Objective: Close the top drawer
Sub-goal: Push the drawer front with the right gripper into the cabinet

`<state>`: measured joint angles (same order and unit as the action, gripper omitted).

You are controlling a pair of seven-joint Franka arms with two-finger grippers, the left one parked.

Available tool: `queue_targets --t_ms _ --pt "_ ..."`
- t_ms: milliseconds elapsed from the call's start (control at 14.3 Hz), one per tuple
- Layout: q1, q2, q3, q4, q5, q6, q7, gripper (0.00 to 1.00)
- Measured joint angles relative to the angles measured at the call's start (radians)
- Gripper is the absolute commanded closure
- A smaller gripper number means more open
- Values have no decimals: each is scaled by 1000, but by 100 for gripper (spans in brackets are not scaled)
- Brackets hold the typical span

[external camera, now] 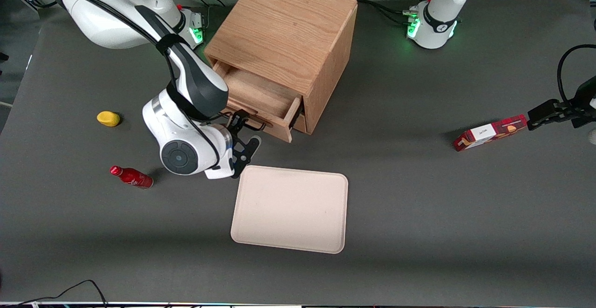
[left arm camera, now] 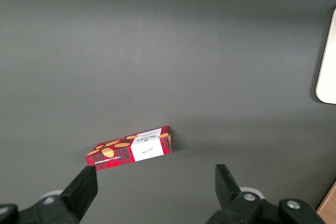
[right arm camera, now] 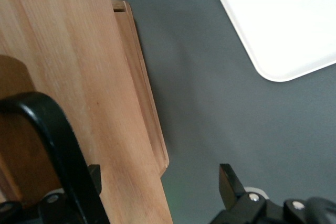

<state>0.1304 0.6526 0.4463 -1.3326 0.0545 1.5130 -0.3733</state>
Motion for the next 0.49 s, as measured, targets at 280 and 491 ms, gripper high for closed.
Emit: queue_targets --t_ms 280,491 --pt "0 -9 16 -18 0 -1 31 0" --pt "0 -10 33 -28 0 -1 55 0"
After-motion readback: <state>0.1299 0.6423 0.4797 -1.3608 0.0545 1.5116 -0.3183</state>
